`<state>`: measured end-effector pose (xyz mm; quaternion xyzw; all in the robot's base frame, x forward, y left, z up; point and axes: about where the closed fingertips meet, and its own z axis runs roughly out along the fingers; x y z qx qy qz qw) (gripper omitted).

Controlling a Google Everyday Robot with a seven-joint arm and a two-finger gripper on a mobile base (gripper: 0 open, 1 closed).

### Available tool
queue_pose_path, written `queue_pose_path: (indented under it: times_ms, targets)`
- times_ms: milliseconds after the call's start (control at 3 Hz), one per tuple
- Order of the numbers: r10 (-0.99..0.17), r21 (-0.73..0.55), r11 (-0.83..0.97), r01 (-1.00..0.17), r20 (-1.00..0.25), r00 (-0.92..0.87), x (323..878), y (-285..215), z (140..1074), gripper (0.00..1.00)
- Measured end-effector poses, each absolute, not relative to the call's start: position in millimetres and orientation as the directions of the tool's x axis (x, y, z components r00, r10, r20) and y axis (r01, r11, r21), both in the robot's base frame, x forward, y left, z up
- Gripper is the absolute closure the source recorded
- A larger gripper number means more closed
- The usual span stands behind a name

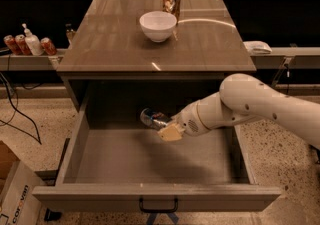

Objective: Place redbull can into top drawer

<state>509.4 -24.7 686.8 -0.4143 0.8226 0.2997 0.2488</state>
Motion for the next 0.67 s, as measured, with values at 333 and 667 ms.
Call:
queue_pose_path:
  times_ms: [333, 667]
  targets:
    - [-0.505, 0.351, 0.505, -0.789, -0.621, -0.600, 499.7, -26.5, 656.6, 1.00]
    - [-0.491, 0.384, 0.548, -0.743, -0.572, -0.658, 493.8, -29.0, 633.6, 0.82]
